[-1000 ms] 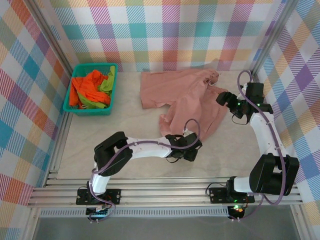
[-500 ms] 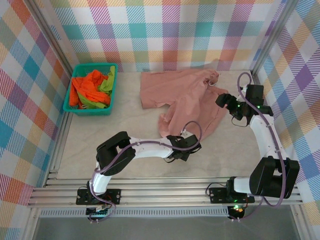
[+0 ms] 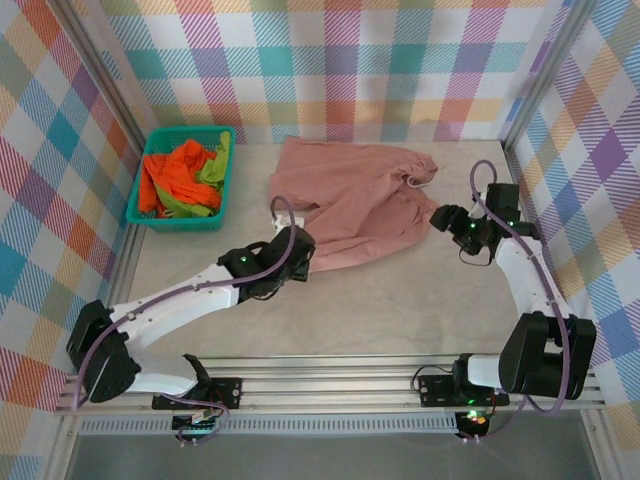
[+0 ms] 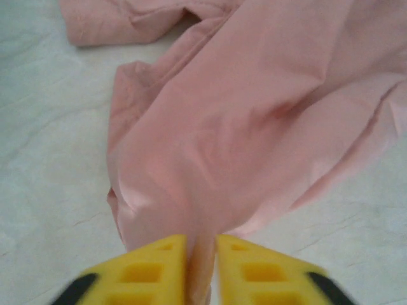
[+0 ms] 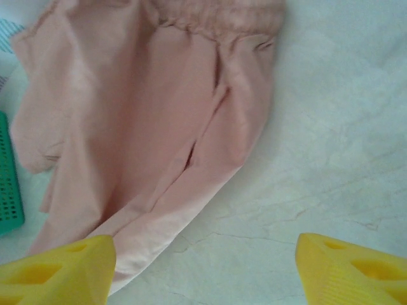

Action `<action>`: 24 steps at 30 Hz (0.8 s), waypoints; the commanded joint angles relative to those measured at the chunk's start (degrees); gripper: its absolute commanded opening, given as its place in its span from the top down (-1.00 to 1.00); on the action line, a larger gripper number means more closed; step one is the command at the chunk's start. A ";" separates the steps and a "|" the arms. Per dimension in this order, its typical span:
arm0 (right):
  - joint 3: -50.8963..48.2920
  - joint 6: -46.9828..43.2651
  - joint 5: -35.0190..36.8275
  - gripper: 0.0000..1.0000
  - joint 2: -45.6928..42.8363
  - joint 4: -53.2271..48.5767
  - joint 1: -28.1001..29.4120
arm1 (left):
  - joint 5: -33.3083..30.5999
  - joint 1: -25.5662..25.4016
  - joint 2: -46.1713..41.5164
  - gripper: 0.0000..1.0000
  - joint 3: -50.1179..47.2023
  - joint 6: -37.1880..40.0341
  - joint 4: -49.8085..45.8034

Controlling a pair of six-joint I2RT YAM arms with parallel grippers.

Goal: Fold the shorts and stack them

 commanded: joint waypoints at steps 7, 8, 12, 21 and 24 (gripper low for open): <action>5.99 4.24 -0.24 -0.23 15.91 5.38 0.94 | 13.78 9.53 -13.74 -0.83 -13.69 -18.47 3.95; 7.81 4.16 0.41 -0.21 17.82 5.23 0.86 | 14.82 10.06 -15.95 -0.84 -15.41 -22.66 4.99; 14.91 3.84 2.17 -0.15 24.59 4.52 0.89 | 19.18 10.60 -19.89 -0.85 -21.19 -38.44 9.10; 23.76 5.29 1.42 -0.06 32.14 3.53 0.89 | 24.96 7.68 -12.18 -0.46 -22.66 -59.63 6.81; 23.06 5.76 0.76 -0.05 31.79 4.22 0.86 | 27.31 6.91 -9.18 -0.41 -25.07 -62.78 14.90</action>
